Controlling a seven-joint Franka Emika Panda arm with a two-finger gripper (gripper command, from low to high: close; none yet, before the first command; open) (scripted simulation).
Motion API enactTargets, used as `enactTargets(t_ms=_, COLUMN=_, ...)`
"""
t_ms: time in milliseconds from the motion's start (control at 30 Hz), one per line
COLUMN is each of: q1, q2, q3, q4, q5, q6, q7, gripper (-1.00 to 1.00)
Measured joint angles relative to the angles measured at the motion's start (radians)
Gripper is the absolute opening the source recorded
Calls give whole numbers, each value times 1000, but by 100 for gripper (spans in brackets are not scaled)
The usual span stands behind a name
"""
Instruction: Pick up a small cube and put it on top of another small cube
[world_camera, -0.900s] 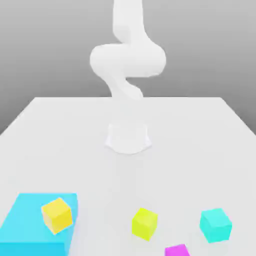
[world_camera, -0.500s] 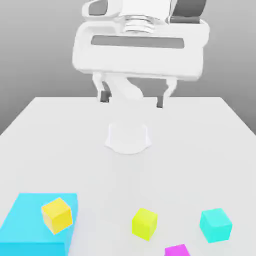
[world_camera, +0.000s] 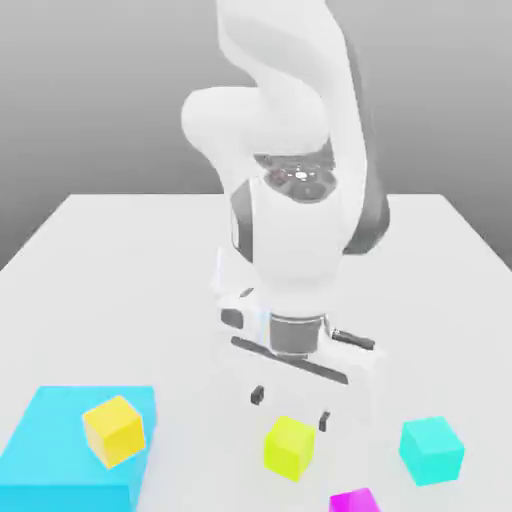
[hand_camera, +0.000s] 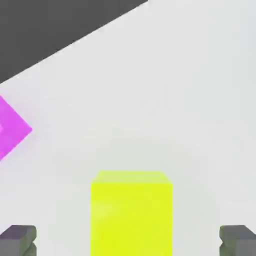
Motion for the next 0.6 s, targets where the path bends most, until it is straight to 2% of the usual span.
enactTargets(t_ms=67, q1=37, q2=69, q3=-44, q4=13, q5=-34, q6=55, q7=27, gripper=0)
enactTargets(t_ms=100, q1=53, q2=95, q3=-62, q4=18, q5=-41, q6=75, q7=32, gripper=-100)
enactTargets(t_ms=333, q1=55, q2=97, q3=-65, q4=18, q5=-45, q6=78, q7=36, gripper=-100)
enactTargets(t_ms=533, q1=2, q2=-86, q3=14, q4=-18, q5=60, q6=-68, q7=-42, gripper=-100)
enactTargets(t_ms=600, q1=44, q2=-111, q3=49, q4=13, q5=72, q6=-126, q7=9, gripper=-100)
